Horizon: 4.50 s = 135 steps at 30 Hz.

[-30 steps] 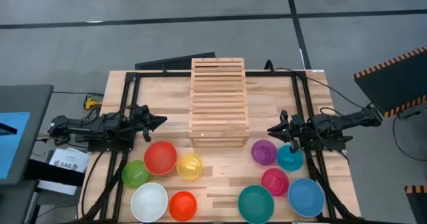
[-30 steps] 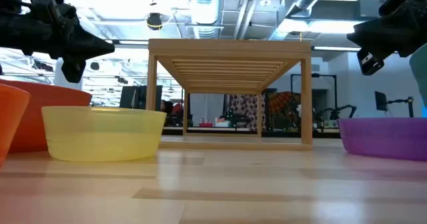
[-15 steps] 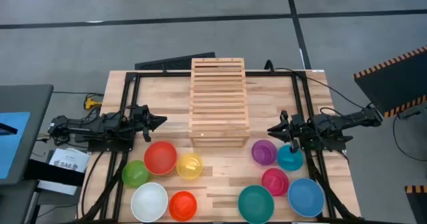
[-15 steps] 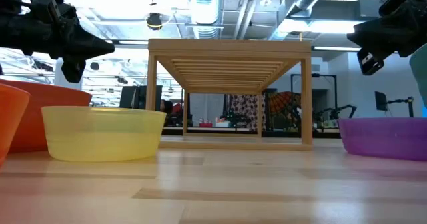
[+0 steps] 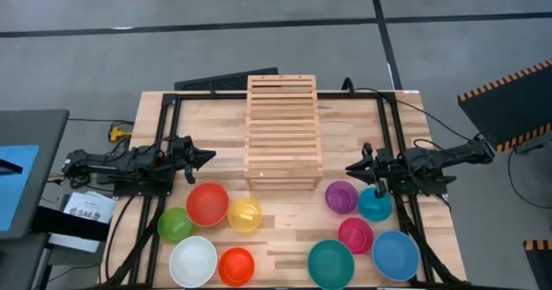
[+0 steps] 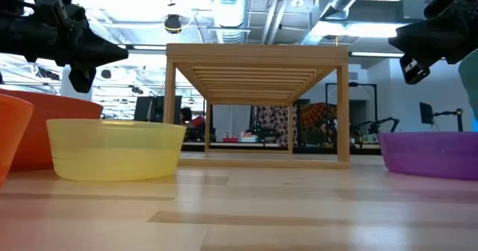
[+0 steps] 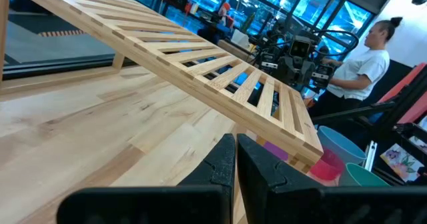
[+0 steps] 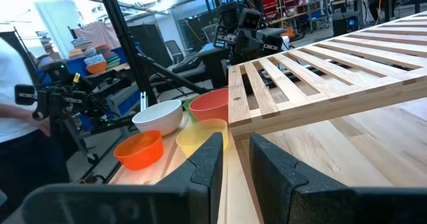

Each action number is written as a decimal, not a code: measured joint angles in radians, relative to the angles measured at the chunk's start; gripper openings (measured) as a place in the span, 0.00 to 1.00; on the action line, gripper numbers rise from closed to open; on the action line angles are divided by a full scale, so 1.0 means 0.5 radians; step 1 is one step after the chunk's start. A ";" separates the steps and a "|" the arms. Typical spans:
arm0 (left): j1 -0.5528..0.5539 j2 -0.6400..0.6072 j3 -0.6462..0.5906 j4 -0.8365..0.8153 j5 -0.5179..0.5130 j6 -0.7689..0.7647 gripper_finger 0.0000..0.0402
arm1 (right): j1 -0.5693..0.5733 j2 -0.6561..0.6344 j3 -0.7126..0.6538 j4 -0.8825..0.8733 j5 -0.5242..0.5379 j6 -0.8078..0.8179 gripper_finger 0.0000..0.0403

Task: Place and stack bowls onto a shelf

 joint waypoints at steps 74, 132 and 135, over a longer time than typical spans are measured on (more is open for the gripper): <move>0.049 1.678 1.842 -2.290 0.227 -0.594 0.46 | 0.000 0.000 0.000 0.000 -0.001 0.001 0.25; 0.485 2.293 2.844 -2.825 1.114 0.012 0.00 | 0.000 0.000 0.000 0.000 -0.002 0.001 0.25; 0.627 2.513 3.261 -2.874 1.106 0.159 0.00 | 0.000 0.000 0.000 0.000 -0.001 0.001 0.25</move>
